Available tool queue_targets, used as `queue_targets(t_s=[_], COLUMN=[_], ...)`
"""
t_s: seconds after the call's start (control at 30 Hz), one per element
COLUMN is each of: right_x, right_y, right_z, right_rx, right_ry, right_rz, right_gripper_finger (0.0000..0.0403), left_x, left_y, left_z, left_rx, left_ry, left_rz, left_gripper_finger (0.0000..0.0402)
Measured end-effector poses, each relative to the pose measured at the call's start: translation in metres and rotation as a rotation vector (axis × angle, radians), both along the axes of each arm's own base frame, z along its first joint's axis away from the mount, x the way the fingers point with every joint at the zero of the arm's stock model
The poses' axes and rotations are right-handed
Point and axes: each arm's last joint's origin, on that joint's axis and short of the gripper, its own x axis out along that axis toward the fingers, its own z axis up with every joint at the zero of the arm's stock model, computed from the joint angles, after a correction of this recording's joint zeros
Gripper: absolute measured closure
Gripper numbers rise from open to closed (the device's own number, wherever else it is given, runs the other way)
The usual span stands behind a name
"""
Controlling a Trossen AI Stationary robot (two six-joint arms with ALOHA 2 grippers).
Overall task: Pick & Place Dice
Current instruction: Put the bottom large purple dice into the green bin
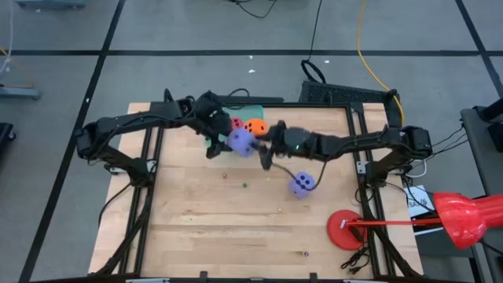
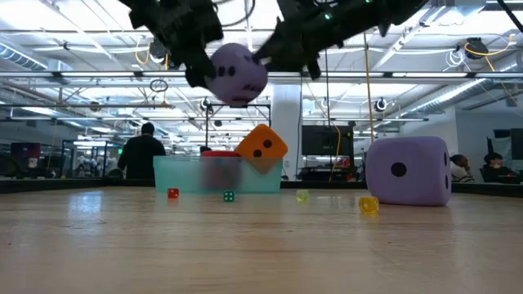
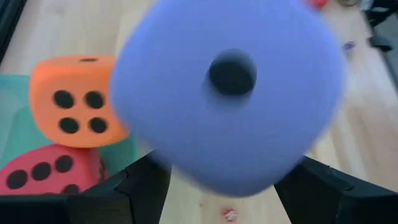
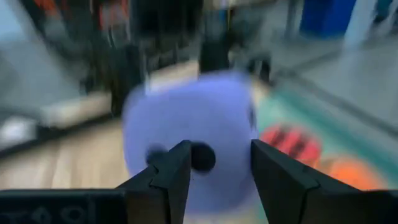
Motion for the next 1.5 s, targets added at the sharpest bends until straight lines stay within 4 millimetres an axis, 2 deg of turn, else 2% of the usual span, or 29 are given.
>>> queue_targets(t_s=[0.1, 0.23, 0.57, 0.8, 1.17, 1.5], right_x=[0.004, 0.004, 0.004, 0.009, 0.024, 0.026], right_y=[-0.014, -0.028, -0.026, -0.027, -0.039, -0.044], right_z=[0.010, 0.009, 0.008, -0.001, -0.025, -0.028], right_rx=[-0.005, -0.004, -0.022, -0.018, -0.004, -0.003], right_ry=[-0.113, -0.135, -0.131, -0.112, -0.124, -0.140], right_rz=[0.043, 0.069, 0.071, 0.071, 0.033, 0.037], right_gripper_finger=[0.0250, 0.0250, 0.0250, 0.0250, 0.0250, 0.0250], left_x=[-0.003, -0.006, -0.016, -0.024, -0.029, -0.045], left_y=[0.012, 0.023, 0.035, 0.044, 0.043, 0.062], left_z=[0.000, 0.000, 0.000, 0.000, -0.006, -0.008], left_rx=[0.001, 0.011, 0.026, 0.009, -0.040, -0.023], left_ry=[-0.020, -0.042, -0.030, -0.022, -0.010, 0.014], left_rz=[0.029, 0.031, 0.050, 0.064, 0.014, 0.077], left_gripper_finger=[0.0135, 0.0135, 0.0135, 0.0135, 0.0135, 0.0135])
